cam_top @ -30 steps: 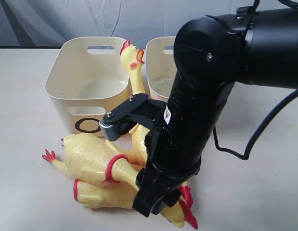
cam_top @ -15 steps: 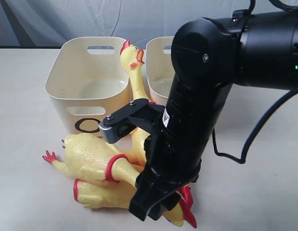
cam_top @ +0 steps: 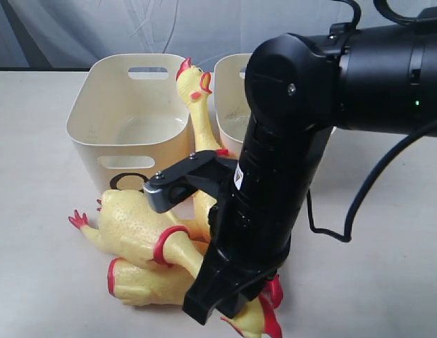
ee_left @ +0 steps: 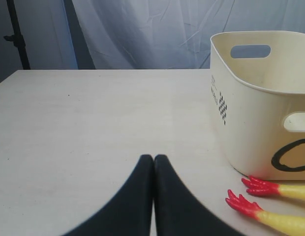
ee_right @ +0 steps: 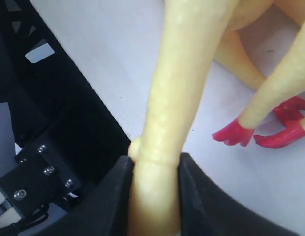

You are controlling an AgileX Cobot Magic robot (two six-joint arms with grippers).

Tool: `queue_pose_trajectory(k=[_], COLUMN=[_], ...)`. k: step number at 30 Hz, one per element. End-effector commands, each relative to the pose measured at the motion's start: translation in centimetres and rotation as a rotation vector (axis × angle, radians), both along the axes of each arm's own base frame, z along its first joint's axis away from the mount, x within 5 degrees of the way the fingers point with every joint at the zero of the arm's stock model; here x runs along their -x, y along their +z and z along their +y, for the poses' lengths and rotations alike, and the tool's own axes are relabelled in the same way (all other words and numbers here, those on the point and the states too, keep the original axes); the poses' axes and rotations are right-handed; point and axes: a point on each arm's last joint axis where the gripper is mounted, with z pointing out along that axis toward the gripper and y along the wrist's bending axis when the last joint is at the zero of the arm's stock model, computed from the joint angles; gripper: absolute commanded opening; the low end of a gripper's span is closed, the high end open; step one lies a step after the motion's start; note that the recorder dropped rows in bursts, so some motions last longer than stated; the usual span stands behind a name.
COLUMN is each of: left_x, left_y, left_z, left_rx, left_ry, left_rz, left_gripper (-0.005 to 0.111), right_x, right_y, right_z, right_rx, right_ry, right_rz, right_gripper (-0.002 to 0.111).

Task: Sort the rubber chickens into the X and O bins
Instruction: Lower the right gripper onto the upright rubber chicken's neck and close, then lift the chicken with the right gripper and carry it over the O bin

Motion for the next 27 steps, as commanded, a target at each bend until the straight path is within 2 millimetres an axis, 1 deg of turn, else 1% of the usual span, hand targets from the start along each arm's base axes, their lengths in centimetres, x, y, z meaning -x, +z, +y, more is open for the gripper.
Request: queue_pose_trajectory(k=[1, 6, 12, 19, 23, 27], left_x=[0.0, 0.0, 0.0, 0.0, 0.0, 0.0], left_y=[0.2, 0.2, 0.2, 0.2, 0.2, 0.2], left_z=[0.0, 0.0, 0.0, 0.0, 0.0, 0.0], left_rx=[0.000, 0.000, 0.000, 0.000, 0.000, 0.000], left_ry=[0.001, 0.001, 0.001, 0.001, 0.001, 0.001], left_rz=[-0.013, -0.013, -0.013, -0.013, -0.013, -0.013], left_gripper=[0.000, 0.000, 0.000, 0.000, 0.000, 0.000], right_x=[0.4, 1.0, 2.4, 3.5, 3.6, 2.7], right_y=[1.4, 3.3, 6.1, 9.9, 12.4, 14.5], right_z=[0.0, -0.7, -1.8, -3.0, -3.2, -2.8], right_rx=[-0.067, -0.121, -0.204, -0.336, -0.408, -0.441], right_ry=[-0.007, -0.001, 0.013, 0.038, 0.041, -0.005], right_rz=[-0.009, -0.051, -0.051, -0.136, -0.198, -0.275], right_gripper=[0.020, 0.020, 0.020, 0.020, 0.020, 0.020])
